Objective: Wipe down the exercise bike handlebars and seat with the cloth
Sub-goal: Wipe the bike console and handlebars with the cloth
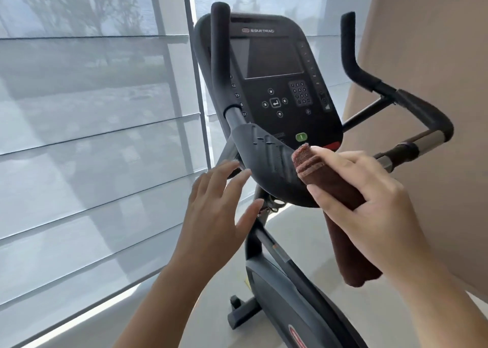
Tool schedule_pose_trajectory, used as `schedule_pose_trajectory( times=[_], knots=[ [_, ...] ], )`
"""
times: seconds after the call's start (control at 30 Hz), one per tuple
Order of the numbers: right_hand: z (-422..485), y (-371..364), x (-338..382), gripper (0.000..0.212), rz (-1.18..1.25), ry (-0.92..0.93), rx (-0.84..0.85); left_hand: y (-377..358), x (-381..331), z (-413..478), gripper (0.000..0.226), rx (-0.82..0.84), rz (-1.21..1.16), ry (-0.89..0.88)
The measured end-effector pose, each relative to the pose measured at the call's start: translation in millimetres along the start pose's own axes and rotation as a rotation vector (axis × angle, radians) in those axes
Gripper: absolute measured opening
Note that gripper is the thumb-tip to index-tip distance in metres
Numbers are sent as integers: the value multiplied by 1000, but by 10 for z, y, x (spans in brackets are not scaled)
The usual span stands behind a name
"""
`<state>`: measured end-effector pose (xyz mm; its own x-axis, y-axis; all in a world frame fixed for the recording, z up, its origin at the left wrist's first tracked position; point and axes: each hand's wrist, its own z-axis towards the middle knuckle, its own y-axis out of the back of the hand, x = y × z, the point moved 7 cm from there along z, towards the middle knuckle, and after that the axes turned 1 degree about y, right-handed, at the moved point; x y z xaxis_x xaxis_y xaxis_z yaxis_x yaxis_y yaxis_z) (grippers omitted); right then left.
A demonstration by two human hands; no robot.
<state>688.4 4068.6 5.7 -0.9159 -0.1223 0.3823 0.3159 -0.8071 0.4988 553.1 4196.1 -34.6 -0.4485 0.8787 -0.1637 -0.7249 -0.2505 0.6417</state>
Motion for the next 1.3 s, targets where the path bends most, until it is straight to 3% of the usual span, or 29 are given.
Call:
schedule_pose_trajectory(
  times=[0.13,0.3,0.37,0.67,0.87,1.0,1.13,1.3],
  knots=[
    [289,31,-43,44,-84,-23,12,-91,104,196,54,-4,-33,-61],
    [519,-511,-63,55,-217,-26,259,-200,278,403,60,29,-79,-141],
    [531,-631,-42,55,-292,32,250,-247,361,461,62,45,-94,-165],
    [1086,-897,-177,30,-77,-90,291,-406,609,721,71,37,-344,-275],
    [822,-729,-254,34,-64,-108,370,-437,647,803,71,-51,-463,-323],
    [592,-540,-247,33,-123,-77,315,-472,685,822,68,-79,-511,-321],
    [968,-744,-287,32,-107,-154,245,-448,683,875,70,-160,-541,-365],
    [1039,-835,-317,32,-66,-186,325,-431,689,879,70,-201,-567,-386]
  ],
)
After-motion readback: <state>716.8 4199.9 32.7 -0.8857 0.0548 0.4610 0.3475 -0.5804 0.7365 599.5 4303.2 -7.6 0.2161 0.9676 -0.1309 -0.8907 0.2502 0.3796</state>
